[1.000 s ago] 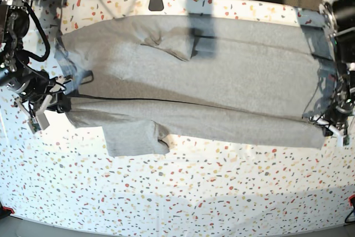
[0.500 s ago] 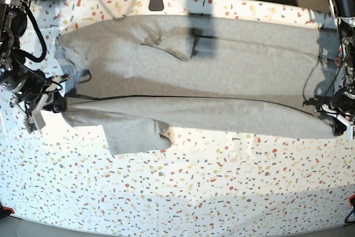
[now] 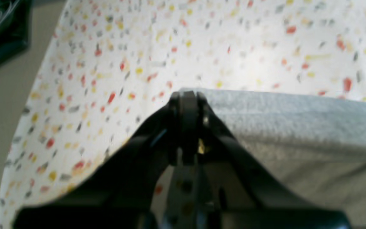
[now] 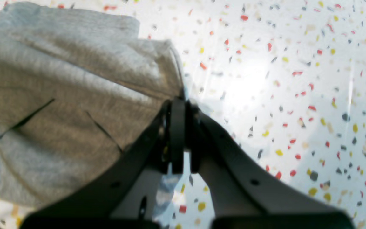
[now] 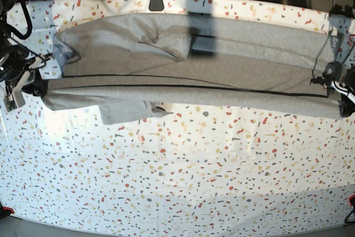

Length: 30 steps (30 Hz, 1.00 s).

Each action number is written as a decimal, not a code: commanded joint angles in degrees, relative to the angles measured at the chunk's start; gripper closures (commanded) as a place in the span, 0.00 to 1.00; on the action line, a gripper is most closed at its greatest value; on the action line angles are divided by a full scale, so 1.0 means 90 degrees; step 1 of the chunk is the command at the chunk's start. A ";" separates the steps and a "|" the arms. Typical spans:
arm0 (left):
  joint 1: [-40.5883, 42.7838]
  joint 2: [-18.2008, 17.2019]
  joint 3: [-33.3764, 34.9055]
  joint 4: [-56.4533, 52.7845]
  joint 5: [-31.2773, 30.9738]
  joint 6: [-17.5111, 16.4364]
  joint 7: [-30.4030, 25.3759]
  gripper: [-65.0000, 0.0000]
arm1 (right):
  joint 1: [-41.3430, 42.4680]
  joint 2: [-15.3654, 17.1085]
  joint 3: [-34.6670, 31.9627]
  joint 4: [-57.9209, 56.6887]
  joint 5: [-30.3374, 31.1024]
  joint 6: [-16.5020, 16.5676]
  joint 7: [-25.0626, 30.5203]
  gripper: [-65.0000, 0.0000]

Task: Fold the T-shirt properly
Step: 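Grasp the hem corners with both grippers and fold the shirt lengthwise over itself, then release the hem with the right gripper and raise it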

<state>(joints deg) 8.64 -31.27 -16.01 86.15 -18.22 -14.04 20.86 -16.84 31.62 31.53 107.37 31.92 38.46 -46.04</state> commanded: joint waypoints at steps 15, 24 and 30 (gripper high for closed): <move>0.0435 -0.0109 -0.0056 0.0075 0.0367 0.0041 -0.0075 1.00 | -0.0369 -0.1098 0.0078 0.0097 -0.0879 0.0015 0.0384 0.98; 0.0432 -0.0112 -0.0056 0.0075 0.0425 0.0146 0.0583 0.57 | -0.0296 -0.1035 0.0073 0.0097 -0.0804 0.0015 0.0510 0.55; 0.0430 -0.0109 -0.0056 0.0078 0.0313 0.0673 0.0340 0.54 | 0.0219 -0.0986 0.0049 0.0092 -0.0488 0.0012 0.0576 0.55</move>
<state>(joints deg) 13.02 -30.96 -16.03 86.11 -15.33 -8.12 25.50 -15.29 21.76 31.75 107.35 26.83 38.46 -42.30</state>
